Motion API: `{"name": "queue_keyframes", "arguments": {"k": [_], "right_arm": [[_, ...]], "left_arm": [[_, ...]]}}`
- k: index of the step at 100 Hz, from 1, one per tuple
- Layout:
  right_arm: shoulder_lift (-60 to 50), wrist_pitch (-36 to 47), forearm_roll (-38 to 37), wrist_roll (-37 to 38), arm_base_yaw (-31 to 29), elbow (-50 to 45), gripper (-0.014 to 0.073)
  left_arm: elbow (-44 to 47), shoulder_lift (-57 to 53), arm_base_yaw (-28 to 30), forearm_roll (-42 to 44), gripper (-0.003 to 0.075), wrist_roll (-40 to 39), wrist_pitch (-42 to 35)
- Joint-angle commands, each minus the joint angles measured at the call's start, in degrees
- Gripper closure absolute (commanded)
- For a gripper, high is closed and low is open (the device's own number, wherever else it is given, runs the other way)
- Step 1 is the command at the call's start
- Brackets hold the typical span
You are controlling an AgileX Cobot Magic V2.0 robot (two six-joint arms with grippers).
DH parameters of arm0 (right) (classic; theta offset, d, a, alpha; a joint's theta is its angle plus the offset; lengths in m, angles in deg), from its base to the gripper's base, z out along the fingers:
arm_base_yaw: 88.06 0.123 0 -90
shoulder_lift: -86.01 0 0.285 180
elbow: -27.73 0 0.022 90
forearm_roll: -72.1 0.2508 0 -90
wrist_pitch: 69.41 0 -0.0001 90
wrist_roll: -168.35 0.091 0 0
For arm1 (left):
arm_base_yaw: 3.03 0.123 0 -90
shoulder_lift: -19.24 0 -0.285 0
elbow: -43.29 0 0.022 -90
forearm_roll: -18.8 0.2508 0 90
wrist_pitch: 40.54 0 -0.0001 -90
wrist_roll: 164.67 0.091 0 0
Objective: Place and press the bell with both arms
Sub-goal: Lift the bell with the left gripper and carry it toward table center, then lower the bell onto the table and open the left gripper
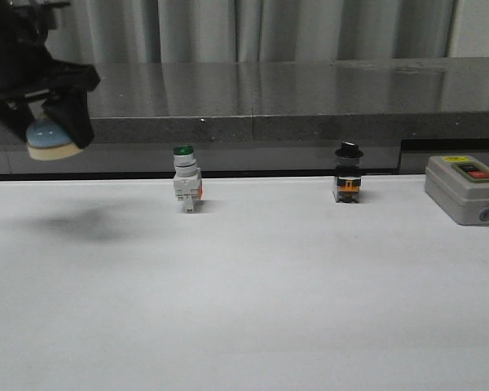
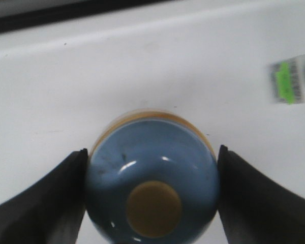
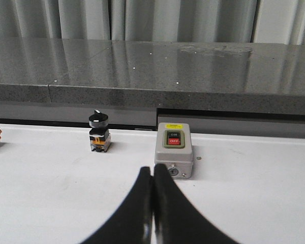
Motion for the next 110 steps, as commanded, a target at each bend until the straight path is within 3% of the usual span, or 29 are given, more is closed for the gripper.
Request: {"name": "queue_keyframes", "arguments": {"k": [1, 26, 54, 82, 110], "right_arm": [[-1.0, 4.9, 0.0, -0.5, -0.3, 0.8, 0.0654], [-1.0, 4.9, 0.0, -0.5, -0.3, 0.8, 0.0654], [-1.0, 4.9, 0.0, -0.5, -0.3, 0.8, 0.0654], [-1.0, 4.9, 0.0, -0.5, -0.3, 0.8, 0.0654], [-1.0, 4.9, 0.0, -0.5, -0.3, 0.8, 0.0654]], "left_arm": [[-1.6, -5.7, -2.8, -1.5, 0.0505, 0.0, -0.1], [-1.6, -6.8, -14.1, -1.5, 0.0505, 0.0, 0.5], [-1.6, -2.3, -24.7, -1.5, 0.0505, 0.0, -4.1], [-1.6, 5.1, -29.8, -1.6, 0.0505, 0.0, -6.9], [-1.6, 10.1, -31.1, -1.9, 0.051, 0.0, -7.2]]}}
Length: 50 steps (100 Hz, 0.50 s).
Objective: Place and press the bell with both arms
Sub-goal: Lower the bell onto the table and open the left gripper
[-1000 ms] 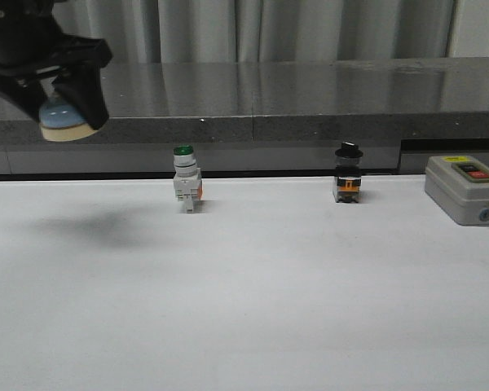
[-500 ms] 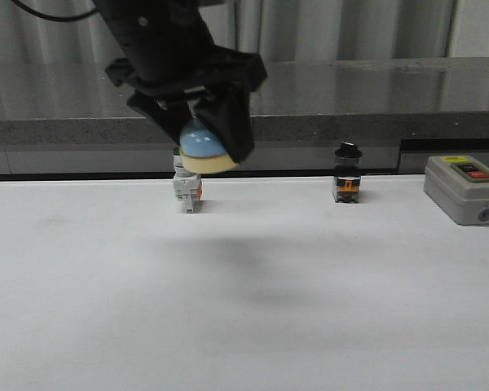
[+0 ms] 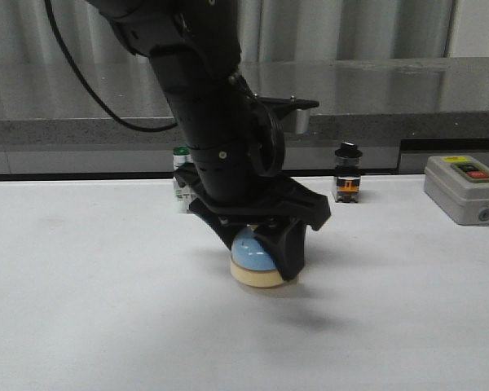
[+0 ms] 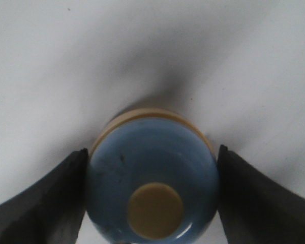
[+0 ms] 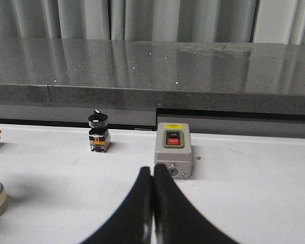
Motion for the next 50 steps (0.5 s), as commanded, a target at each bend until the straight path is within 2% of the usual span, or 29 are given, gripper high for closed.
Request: {"name": "queue_keyframes", "arguments": {"k": [1, 18, 24, 31, 41, 50], "right_arm": [[-1.0, 4.9, 0.0, -0.5, -0.3, 0.8, 0.0654], [-1.0, 4.9, 0.0, -0.5, -0.3, 0.8, 0.0654], [-1.0, 4.9, 0.0, -0.5, -0.3, 0.8, 0.0654], [-1.0, 4.9, 0.0, -0.5, -0.3, 0.8, 0.0654], [-1.0, 4.9, 0.0, -0.5, -0.3, 0.8, 0.0654], [-1.0, 4.9, 0.0, -0.5, -0.3, 0.8, 0.0654]], "left_arm": [[-1.6, -2.1, -0.5, -1.0, 0.051, -0.1, -1.9], [-1.6, -1.1, -0.6, -1.0, 0.0507, -0.1, -1.1], [-1.6, -1.1, -0.6, -1.0, 0.0484, -0.1, -1.1], [-1.6, -1.1, -0.6, -1.0, 0.0402, -0.1, -1.1], [-1.6, -1.1, -0.6, -1.6, 0.0209, -0.1, -1.1], [-1.6, -1.4, -0.6, -2.0, 0.008, -0.1, -1.1]]}}
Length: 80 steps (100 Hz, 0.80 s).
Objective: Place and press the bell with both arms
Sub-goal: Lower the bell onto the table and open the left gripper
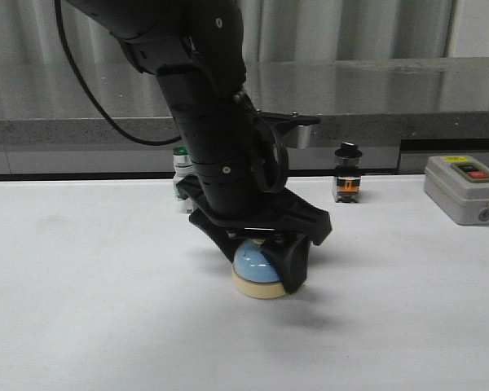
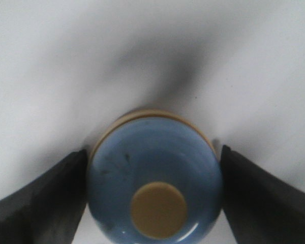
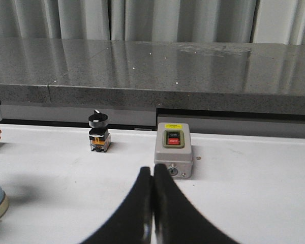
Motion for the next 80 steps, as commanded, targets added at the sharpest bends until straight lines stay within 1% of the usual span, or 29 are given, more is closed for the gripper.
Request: {"name": "queue_keyframes", "arguments": {"k": [1, 7, 18, 80], "right_arm": [[-1.0, 4.9, 0.0, -0.5, -0.3, 0.8, 0.0654], [-1.0, 4.9, 0.0, -0.5, -0.3, 0.8, 0.0654], [-1.0, 4.9, 0.0, -0.5, -0.3, 0.8, 0.0654], [-1.0, 4.9, 0.0, -0.5, -0.3, 0.8, 0.0654]], "left_arm": [[-1.3, -2.8, -0.5, -1.4, 0.0065, -0.2, -0.9], [-1.3, -2.8, -0.5, -1.4, 0.0034, -0.2, -0.9], [-1.3, -3.0, -0.5, -1.5, 0.005, -0.2, -0.9], [-1.3, -4.7, -0.5, -1.5, 0.0049, -0.5, -1.2]]}}
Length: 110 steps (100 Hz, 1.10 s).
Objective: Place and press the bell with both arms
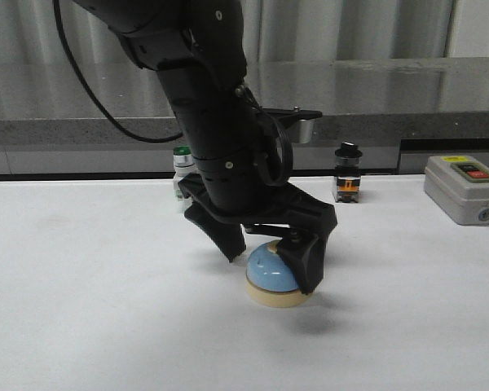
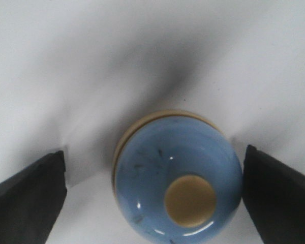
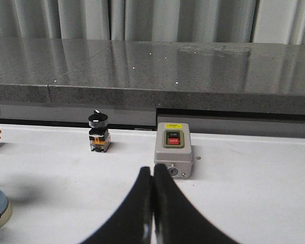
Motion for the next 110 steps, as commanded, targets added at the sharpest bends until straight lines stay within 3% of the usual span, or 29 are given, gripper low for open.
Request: {"name": "queue_keyframes", "arguments": {"k": [1, 65, 110], "right_arm": [[-1.0, 4.9, 0.0, -0.5, -0.3, 0.8, 0.0654], [-1.0, 4.9, 0.0, -0.5, -0.3, 0.8, 0.0654], [-1.0, 4.9, 0.0, -0.5, -0.3, 0.8, 0.0654]], "left_arm": [[-1.3, -4.3, -0.3, -0.6, 0.0049, -0.5, -1.3], [-1.3, -16.1, 0.7, -2.1, 0.0049, -0.5, 0.2], [2.8, -27.2, 12.5, -1.7, 0.005, -0.5, 0.3]]}}
